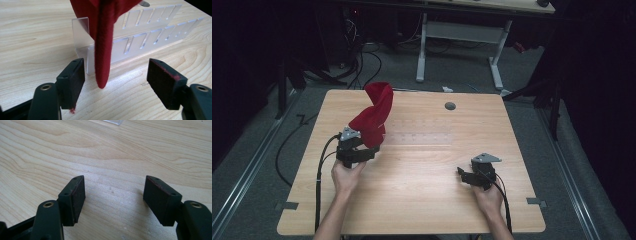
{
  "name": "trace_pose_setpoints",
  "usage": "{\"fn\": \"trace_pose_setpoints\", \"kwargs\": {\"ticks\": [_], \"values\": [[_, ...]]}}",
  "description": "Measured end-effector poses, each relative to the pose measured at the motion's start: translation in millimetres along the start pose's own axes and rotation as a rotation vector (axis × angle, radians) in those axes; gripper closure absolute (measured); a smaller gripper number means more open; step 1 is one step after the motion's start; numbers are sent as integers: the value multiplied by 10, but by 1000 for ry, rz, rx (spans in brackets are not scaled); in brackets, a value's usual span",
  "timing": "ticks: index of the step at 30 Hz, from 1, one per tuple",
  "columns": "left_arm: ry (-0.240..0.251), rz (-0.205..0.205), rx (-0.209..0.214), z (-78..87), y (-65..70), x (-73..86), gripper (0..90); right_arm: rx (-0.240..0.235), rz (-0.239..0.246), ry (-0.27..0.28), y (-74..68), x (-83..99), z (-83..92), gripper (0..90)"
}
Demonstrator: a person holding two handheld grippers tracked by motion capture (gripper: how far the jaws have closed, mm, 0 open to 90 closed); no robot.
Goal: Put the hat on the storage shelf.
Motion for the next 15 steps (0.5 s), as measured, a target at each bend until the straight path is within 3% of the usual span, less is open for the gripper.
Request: {"fn": "trace_pose_setpoints", "kwargs": {"ticks": [6,11,15], "values": [[-2,-10,4,63,38,20,298,0,0,0,0,0,0,343],[11,-4,-15,192,-33,25,305,0,0,0,0,0,0,343],[25,4,-6,316,-24,-7,307,0,0,0,0,0,0,343]]}}
Point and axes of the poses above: each handheld gripper's, and its own axes: z roughly backward along the jaws, x roughly out of its underside, y roughly to its right, the point moved 9 cm from there along -z, roughly forward along the jaws, and after that the axes turned 12 degrees about -z, right-handed, at the moved point
